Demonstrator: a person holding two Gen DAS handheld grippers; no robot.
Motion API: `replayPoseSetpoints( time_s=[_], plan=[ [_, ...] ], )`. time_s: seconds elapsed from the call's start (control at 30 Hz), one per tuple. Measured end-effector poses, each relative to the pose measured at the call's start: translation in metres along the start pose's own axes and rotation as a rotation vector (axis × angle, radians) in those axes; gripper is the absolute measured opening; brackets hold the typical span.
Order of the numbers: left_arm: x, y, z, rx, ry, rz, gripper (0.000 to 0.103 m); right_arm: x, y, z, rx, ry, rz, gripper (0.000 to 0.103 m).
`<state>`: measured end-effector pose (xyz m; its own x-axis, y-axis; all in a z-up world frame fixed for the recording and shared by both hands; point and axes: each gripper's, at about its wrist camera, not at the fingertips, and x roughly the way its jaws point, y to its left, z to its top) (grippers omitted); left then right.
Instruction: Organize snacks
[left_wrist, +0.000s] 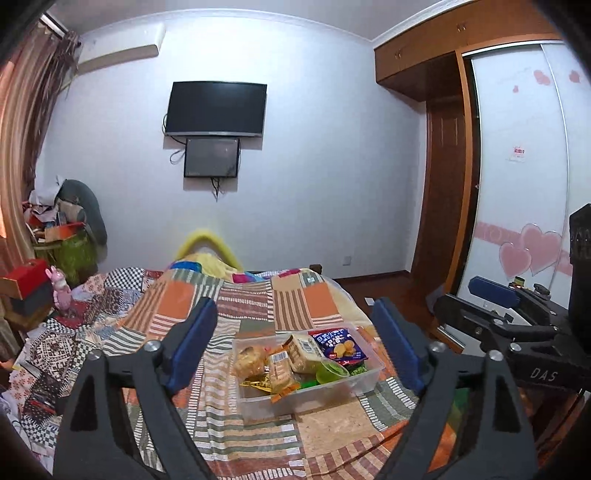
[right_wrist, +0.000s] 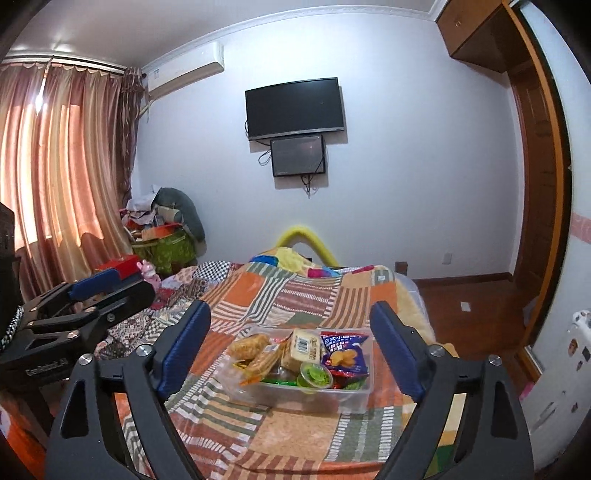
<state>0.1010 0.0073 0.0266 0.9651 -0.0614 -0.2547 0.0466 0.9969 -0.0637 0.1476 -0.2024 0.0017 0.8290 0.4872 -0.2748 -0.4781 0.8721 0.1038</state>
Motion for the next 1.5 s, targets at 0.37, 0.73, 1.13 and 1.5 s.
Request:
replayPoseSetpoints(
  time_s=[0.37,0.73,1.13,1.5],
  plan=[
    [-0.01,-0.001,-0.005,-0.006,-0.013,-0.001,0.1,-0.012,0.002,-0.005,0.004,-0.028,-0.044,0.103],
    [-0.011,0.003,-0.007,-0.007,-0.007,-0.001,0.1,-0.018,0.002,-0.009,0.003,-0.024,-0.042,0.103],
    [-0.009,0.001,-0.009,-0.008,0.0,-0.008,0.1,-0.021,0.0,-0.009,-0.001,-0.023,-0.045,0.103],
    [-0.011,0.002,-0.01,-0.006,0.002,-0.014,0.1,-0.023,0.003,-0.006,-0.015,-0.026,-0.05,0.103]
  ],
)
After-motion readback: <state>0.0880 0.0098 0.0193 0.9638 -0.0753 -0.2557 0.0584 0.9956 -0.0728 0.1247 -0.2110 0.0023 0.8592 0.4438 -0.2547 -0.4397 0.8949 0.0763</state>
